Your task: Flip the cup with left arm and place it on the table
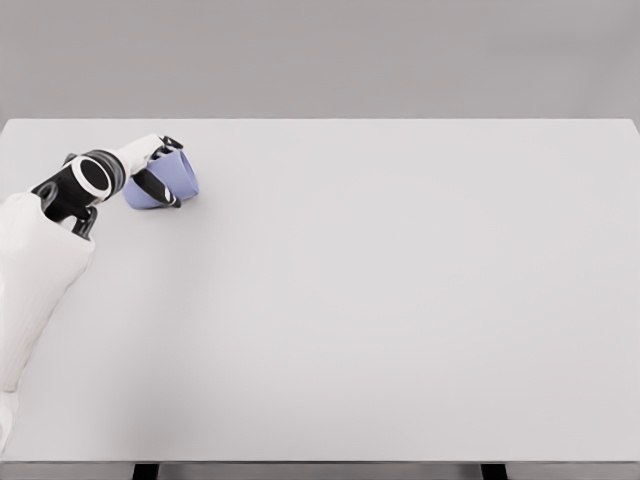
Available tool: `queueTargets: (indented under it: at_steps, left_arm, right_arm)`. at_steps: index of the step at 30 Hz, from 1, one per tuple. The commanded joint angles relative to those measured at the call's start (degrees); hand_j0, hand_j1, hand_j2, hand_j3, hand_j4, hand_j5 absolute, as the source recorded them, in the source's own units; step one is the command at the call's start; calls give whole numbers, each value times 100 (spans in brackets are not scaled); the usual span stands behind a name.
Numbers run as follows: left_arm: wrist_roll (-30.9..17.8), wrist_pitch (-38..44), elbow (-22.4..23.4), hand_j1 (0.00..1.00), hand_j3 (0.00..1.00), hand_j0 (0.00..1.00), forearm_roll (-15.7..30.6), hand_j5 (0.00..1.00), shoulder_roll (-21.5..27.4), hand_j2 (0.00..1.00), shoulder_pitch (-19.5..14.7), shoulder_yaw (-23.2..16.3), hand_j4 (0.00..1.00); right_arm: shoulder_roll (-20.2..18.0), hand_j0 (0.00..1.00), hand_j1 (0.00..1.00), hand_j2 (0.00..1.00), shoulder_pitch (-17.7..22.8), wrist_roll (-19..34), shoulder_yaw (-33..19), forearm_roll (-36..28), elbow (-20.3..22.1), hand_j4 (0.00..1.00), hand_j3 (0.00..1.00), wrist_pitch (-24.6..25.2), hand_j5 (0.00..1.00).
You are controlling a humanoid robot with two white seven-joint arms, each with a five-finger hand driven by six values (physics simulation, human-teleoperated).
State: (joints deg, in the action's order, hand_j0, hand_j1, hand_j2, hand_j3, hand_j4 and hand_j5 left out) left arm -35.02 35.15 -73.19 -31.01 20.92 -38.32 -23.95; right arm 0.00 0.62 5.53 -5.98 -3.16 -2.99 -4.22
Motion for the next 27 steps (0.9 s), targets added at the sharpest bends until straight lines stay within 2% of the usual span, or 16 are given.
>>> queueTargets:
  at_steps: [1,3,6,14,19,21,23,27]
  left_arm:
    - [2,-15,59,80,80,80,-19,80,-9,80,0,-14,80]
    - [2,-15,68,76,76,76,-19,76,-18,76,-9,-14,76]
    - [2,-15,156,74,74,74,-45,74,-27,74,-9,-49,74]
    - [2,-15,104,54,54,54,-28,54,-44,54,-18,-40,54]
    - [2,-15,42,54,54,54,60,54,-18,54,-79,109,54]
    - [2,-15,-90,54,54,54,341,54,-1,54,-62,373,54]
    - [2,-15,-99,53,53,53,675,53,26,53,-79,426,53]
    - [2,-104,-275,53,53,53,737,53,35,53,-9,707,53]
  right_arm:
    - [0,100,100,100,0,1,0,0,0,100,100,0,100]
    - [0,100,100,100,0,1,0,0,0,100,100,0,100]
    - [0,100,100,100,0,1,0,0,0,100,100,0,100]
    - [0,100,100,100,0,1,0,0,0,100,100,0,100]
    - [0,100,100,100,0,1,0,0,0,100,100,0,100]
    - [0,100,100,100,0,1,0,0,0,100,100,0,100]
    - [0,100,100,100,0,1,0,0,0,100,100,0,100]
    - [0,100,100,100,0,1,0,0,0,100,100,0,100]
